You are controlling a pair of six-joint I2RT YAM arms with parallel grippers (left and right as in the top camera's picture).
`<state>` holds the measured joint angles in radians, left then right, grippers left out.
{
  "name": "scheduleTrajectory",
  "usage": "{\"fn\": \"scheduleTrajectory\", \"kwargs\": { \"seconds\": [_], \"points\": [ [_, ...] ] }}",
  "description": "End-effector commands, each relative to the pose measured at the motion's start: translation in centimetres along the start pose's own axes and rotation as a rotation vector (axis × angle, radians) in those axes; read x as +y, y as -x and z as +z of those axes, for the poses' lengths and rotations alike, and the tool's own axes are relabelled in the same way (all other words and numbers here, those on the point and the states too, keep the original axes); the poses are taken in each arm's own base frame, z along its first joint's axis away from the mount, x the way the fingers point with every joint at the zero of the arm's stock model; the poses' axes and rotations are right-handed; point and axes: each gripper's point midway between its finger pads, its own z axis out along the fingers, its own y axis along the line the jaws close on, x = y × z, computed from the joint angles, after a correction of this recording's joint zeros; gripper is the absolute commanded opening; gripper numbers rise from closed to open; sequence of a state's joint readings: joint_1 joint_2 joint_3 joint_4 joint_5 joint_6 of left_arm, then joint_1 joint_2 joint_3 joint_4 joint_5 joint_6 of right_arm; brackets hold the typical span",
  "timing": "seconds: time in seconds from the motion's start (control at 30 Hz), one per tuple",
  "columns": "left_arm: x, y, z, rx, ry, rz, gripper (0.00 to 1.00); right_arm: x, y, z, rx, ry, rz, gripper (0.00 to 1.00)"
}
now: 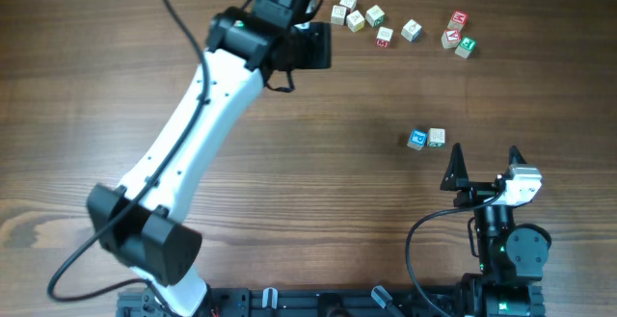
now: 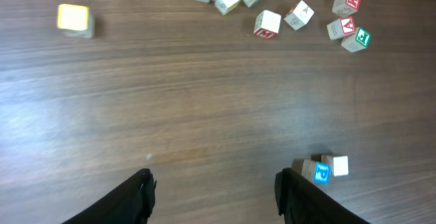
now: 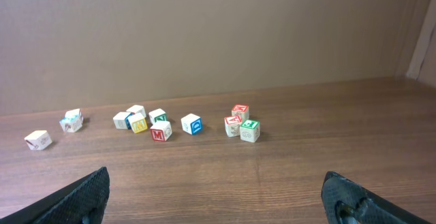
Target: Form a horizontal line
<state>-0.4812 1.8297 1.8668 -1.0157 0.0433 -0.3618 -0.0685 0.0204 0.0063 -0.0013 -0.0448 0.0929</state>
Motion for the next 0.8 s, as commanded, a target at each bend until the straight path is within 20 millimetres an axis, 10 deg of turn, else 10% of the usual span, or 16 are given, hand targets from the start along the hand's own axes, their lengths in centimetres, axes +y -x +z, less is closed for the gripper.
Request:
{"fn": "scheduleTrajectory", "kwargs": {
  "seconds": [0.0,0.27,0.77],
  "points": [
    [2.0,0.8,-4.4,-0.062,0.027,-0.016,0.58,0.1,0.1,0.0,-0.005,0.006,0.014,1.00],
    [6.2,-1.8,-11.3,-0.076,0.187,-0.039,0.51,0.1,0.1,0.0,-0.005,0.006,0.014,1.00],
    [11.0,-5.6,-25.9,-0.369,0.334,-0.160,0.83,0.1,0.1,0.0,-0.005,0.006,0.014,1.00]
  ]
}}
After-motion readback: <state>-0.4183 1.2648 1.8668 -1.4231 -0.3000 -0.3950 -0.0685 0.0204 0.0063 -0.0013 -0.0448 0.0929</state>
